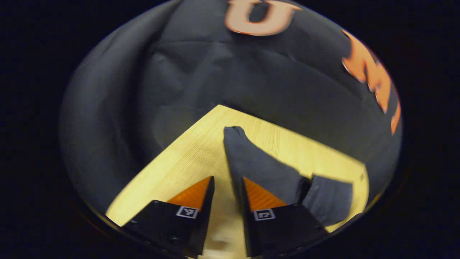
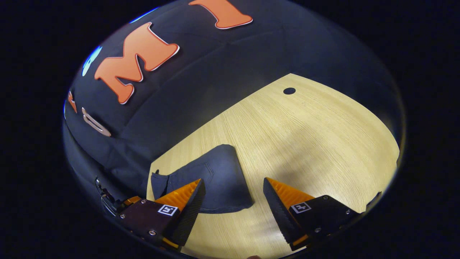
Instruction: Grasp the waist and the cuffs of the jeans and fold them to make the two legs overlap; first hold the waist and fold one-third of the jeans toward the cuffs, then hold the cuffs and fold the remaining one-third in the same direction to finish folding.
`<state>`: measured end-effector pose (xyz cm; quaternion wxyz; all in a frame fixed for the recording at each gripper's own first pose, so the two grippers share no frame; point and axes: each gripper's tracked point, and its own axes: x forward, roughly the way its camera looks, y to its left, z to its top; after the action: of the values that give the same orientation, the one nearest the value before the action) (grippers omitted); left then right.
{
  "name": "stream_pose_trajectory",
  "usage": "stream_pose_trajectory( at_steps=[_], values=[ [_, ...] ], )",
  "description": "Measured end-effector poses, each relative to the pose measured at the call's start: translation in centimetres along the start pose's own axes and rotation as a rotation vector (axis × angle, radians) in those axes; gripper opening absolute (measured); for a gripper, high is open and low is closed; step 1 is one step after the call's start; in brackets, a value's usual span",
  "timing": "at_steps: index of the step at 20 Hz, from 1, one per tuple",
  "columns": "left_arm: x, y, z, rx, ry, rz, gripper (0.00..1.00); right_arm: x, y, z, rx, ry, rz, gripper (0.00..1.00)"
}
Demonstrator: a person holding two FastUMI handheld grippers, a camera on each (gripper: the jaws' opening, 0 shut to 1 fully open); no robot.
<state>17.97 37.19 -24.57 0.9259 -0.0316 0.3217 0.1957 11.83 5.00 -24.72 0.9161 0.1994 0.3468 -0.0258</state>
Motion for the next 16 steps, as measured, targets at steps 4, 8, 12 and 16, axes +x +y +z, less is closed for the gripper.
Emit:
stream_pose_trajectory(
  at_steps=[4, 8, 12, 16],
  values=[
    [0.2, -6.2, -1.0, 0.427, -0.015, -0.027, 0.64, 0.6, 0.0, -0.8, 0.015, 0.027, 0.014, 0.99],
    [0.8, -5.0, -2.7, 0.647, 0.027, -0.034, 0.98, 0.3, -2.0, -0.7, 0.034, 0.020, -0.017, 0.98],
    [1.3, -4.5, -3.3, 0.806, 0.083, 0.052, 0.98, -0.3, -5.1, -1.2, 0.088, 0.025, -0.065, 0.98],
    [0.9, -3.6, -1.3, 0.919, 0.053, 0.185, 0.98, -0.9, -6.6, -1.4, 0.126, 0.016, -0.093, 0.98]
  ],
)
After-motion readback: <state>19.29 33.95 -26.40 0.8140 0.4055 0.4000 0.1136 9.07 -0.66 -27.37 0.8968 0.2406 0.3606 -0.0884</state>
